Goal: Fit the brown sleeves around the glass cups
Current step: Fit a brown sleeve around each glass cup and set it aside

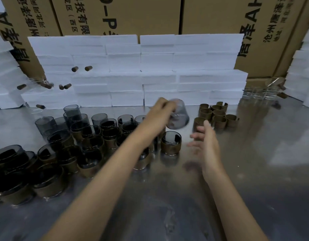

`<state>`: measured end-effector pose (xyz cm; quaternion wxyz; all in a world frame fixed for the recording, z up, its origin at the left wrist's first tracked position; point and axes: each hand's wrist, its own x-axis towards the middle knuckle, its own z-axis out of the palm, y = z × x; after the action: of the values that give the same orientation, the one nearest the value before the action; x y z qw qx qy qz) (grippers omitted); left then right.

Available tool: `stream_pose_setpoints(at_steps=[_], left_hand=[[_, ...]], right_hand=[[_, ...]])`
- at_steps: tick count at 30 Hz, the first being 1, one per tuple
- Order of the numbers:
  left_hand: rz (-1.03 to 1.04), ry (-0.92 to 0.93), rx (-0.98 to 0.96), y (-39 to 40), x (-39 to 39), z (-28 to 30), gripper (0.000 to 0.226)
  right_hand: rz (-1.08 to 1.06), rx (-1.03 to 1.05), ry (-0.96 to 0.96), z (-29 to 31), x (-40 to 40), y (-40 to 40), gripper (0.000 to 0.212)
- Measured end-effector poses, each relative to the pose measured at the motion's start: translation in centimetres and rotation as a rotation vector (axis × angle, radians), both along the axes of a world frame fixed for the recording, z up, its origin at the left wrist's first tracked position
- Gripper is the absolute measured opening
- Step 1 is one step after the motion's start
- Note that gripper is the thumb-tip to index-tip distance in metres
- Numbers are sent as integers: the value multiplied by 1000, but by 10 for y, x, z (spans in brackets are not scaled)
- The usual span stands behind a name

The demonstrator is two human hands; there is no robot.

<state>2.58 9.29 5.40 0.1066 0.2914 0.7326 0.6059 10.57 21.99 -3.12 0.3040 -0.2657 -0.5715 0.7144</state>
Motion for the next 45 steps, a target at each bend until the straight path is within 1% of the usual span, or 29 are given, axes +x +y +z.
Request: stream_pose_setpoints(at_steps=[2, 3, 5, 7, 10, 11, 12, 15, 17, 20, 23, 27, 29, 32, 34, 36, 38, 41, 43, 45], left_hand=[[-87, -45, 21, 13, 32, -19, 29], [-122, -106, 60, 19, 44, -28, 34], [-129, -200, 162, 30, 62, -43, 39], [-77, -175, 193, 38, 69, -55, 38], [-18, -65, 135, 42, 66, -67, 32], [-18, -31, 135, 41, 63, -69, 28], [-23, -8, 138, 39, 59, -71, 24], [-46, 28, 134, 33, 48, -74, 20], [-41, 37, 151, 32, 44, -76, 21], [-3, 40, 201, 32, 40, -77, 20], [70, 76, 226, 28, 36, -79, 25], [121, 94, 299, 26, 39, -78, 11], [130, 77, 317, 28, 42, -79, 7], [86, -49, 321, 32, 48, -83, 18], [13, -190, 291, 35, 53, -85, 30], [-43, -274, 239, 36, 56, -89, 33], [-64, -282, 216, 34, 53, -92, 32], [-110, -284, 197, 29, 45, -92, 41], [-138, -290, 181, 27, 42, -92, 46], [-147, -282, 157, 27, 40, -93, 45]], right_hand=[[274, -158, 113, 7, 13, 2, 66], [392, -225, 182, 8, 20, 3, 69], [552, -363, 264, 8, 30, 3, 63], [595, -426, 269, 6, 34, 3, 63], [570, -405, 260, 7, 33, 3, 73], [555, -389, 261, 7, 33, 1, 78], [525, -351, 254, 8, 32, 0, 80], [364, -212, 191, 9, 27, -8, 80], [275, -185, 162, 8, 21, -13, 81], [190, -175, 137, 6, 13, -15, 72], [97, -63, 130, 2, 11, -12, 64], [-32, 28, 163, 0, 10, -9, 54], [-115, 73, 161, 1, 11, -9, 47], [-201, 175, 135, 2, 15, -8, 42], [-222, 215, 124, 3, 17, -7, 35], [-232, 221, 71, 2, 17, -5, 33], [-189, 197, -23, 0, 16, -5, 44], [-21, 134, -150, -4, 16, -8, 59], [82, 147, -181, -6, 16, -10, 68], [94, 188, -185, -5, 16, -12, 71]])
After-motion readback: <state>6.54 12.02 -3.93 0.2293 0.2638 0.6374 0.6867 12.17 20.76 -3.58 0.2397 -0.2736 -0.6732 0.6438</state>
